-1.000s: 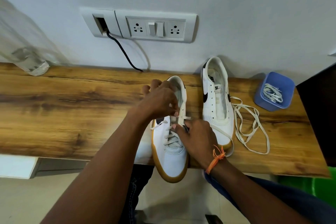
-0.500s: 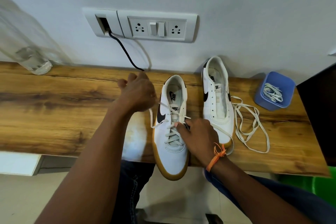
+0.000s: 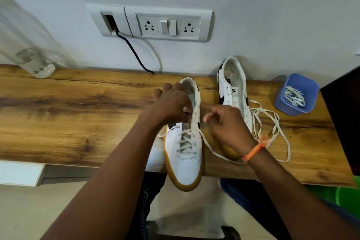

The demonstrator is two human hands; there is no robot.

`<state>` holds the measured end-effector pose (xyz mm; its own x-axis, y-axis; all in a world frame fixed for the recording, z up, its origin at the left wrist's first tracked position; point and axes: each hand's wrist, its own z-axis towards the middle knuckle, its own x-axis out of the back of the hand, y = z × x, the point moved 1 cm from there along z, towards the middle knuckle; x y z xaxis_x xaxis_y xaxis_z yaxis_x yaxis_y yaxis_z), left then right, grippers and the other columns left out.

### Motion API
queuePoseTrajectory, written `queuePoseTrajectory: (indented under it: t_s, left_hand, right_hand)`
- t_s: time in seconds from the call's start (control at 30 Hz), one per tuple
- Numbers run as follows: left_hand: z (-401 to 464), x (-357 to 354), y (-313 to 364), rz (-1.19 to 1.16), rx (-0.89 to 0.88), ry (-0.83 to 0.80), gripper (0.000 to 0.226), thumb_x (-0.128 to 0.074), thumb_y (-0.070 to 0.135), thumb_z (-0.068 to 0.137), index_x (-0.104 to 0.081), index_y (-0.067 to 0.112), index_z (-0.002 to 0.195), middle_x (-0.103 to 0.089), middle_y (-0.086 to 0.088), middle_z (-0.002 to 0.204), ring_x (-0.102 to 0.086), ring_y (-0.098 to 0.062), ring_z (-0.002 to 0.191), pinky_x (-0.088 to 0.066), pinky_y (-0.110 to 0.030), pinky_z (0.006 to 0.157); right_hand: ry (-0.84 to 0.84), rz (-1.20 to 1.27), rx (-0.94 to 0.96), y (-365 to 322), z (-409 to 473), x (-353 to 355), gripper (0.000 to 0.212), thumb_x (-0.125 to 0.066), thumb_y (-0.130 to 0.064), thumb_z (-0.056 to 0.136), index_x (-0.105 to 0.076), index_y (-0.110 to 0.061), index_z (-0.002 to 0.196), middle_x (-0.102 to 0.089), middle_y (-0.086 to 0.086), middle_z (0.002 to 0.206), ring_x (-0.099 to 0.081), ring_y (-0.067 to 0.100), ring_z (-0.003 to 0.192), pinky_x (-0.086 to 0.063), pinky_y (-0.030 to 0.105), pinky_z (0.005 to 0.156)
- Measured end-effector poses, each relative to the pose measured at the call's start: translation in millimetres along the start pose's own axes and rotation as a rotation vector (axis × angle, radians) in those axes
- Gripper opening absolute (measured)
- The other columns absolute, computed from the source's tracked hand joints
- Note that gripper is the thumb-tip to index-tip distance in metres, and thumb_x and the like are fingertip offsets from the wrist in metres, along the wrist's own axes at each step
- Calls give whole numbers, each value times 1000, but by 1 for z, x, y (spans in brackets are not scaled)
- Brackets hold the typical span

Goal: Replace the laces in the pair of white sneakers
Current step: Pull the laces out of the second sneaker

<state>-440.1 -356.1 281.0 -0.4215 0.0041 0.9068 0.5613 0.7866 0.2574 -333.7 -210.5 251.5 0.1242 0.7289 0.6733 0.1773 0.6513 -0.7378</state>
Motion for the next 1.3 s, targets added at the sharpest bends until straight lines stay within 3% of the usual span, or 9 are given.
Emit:
queuePoseTrajectory:
  t_s: [0.17, 0.3, 0.47, 0.6, 0.73, 0.87, 1.03, 1.17, 1.3]
  left_hand:
    - [5, -8, 7, 18, 34, -30, 16, -68, 29, 87, -73, 24, 101, -51, -1, 129, -29, -29, 126, -27, -48, 98]
    - [4, -7, 10, 101, 38, -58, 22, -61, 33, 92, -69, 20, 108, -49, -3, 129, -30, -29, 127, -26, -49, 100]
    - [-2, -4, 6, 142, 124, 1, 21, -59, 30, 92, -67, 21, 109, -45, -6, 132, -40, -31, 124, -25, -54, 102]
    - [-4, 7, -14, 59, 275, 165, 16, -60, 17, 86, -70, 24, 97, -51, -1, 107, -58, -25, 99, -27, -51, 97]
    - [-8, 4, -26, 85, 407, 198, 16, -61, 6, 82, -68, 20, 86, -59, -1, 91, -57, -28, 101, -27, -55, 101]
    - [-6, 4, -22, 9, 271, 200, 19, -62, 9, 86, -70, 22, 98, -58, -2, 110, -57, -27, 107, -36, -45, 97]
    - [-7, -16, 5, -128, 37, -53, 27, -83, 30, 75, -75, 17, 97, -71, 0, 98, -66, -19, 92, -58, -39, 80]
    - [-4, -23, 12, -114, 70, -21, 34, -83, 31, 75, -73, 14, 102, -70, -3, 102, -66, -20, 91, -53, -33, 69]
    - [-3, -22, 12, -156, 94, -36, 33, -84, 27, 75, -74, 12, 103, -72, -4, 100, -67, -21, 93, -58, -39, 80]
  right_hand:
    - [-161, -173, 264, 4, 9, -7, 61, -51, 1, 89, -46, -27, 143, -64, 1, 95, -61, 20, 85, -54, 43, 73]
    - [-126, -233, 305, 3, 5, -12, 49, -53, -12, 94, -46, -30, 140, -66, 3, 114, -64, 23, 99, -56, 42, 78]
    - [-56, -293, 302, 1, 6, -5, 34, -57, -13, 93, -60, -25, 125, -72, -1, 105, -68, 22, 91, -56, 37, 72]
    - [-130, -206, 210, 1, 9, -1, 37, -58, -8, 93, -61, -24, 126, -72, -1, 104, -68, 19, 93, -54, 32, 77]
    - [-243, -134, 127, 2, 16, 4, 45, -59, -4, 91, -59, -24, 131, -72, -1, 106, -67, 15, 100, -53, 36, 89]
    - [-340, -159, 89, -1, 23, 9, 49, -57, -1, 91, -56, -22, 136, -71, 4, 112, -65, 18, 106, -51, 38, 94]
    - [-451, -221, 99, -8, 33, 19, 51, -58, 3, 90, -56, -16, 137, -66, 6, 124, -61, 18, 116, -46, 32, 100]
    - [-451, -237, 96, -9, 39, 22, 50, -57, 6, 89, -60, -18, 133, -64, 4, 129, -59, 16, 120, -42, 22, 95]
    - [-378, -212, 103, -2, 39, 20, 40, -60, -3, 92, -64, -19, 128, -65, 2, 128, -59, 16, 119, -38, 17, 90]
